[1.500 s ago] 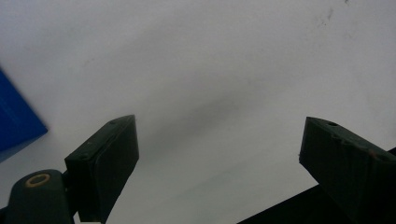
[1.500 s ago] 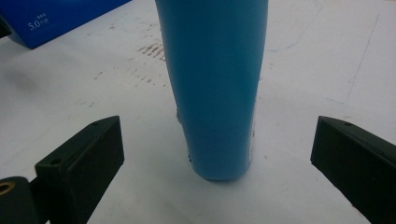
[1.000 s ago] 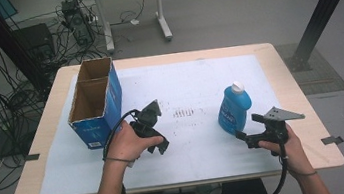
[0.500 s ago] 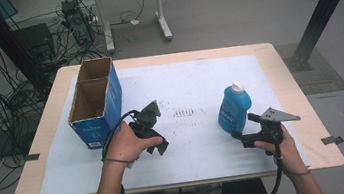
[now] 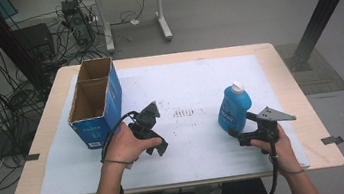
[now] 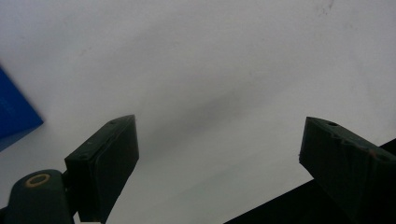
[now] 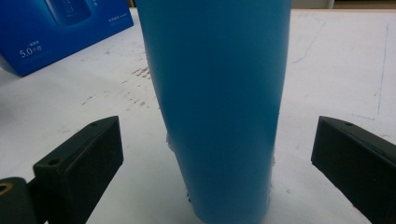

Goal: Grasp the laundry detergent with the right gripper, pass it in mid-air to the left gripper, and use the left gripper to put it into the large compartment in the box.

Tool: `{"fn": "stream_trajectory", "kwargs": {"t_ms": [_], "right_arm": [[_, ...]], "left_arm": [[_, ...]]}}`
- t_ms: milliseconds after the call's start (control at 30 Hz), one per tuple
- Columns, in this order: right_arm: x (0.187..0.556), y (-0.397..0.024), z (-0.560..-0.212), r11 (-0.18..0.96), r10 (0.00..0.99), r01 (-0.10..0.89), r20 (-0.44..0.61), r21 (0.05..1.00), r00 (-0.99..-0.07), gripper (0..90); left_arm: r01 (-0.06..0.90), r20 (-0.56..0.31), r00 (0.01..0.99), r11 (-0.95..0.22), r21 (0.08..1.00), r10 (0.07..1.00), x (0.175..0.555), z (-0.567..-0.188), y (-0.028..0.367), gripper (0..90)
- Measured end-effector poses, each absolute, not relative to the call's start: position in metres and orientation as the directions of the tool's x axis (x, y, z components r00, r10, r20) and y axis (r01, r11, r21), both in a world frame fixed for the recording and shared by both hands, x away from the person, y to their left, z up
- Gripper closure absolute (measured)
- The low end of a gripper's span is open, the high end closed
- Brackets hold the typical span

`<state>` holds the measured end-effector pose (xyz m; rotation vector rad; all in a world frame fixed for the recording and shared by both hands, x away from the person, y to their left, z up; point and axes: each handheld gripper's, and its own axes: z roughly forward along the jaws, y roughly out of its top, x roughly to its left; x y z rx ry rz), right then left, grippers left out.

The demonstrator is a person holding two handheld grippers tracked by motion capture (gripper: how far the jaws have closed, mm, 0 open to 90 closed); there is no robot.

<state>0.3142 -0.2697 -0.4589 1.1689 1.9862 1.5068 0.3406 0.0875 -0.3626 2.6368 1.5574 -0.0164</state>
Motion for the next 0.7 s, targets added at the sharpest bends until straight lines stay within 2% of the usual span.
{"fn": "stream_trajectory", "kwargs": {"t_ms": [700], "right_arm": [[0.325,-0.257,-0.464,0.089,0.807,0.364,0.147,0.927,-0.571,2.1]], "left_arm": [[0.875,-0.057,0.483,-0.479,0.068,0.874,0.339,-0.363,0.089,12.3]]}}
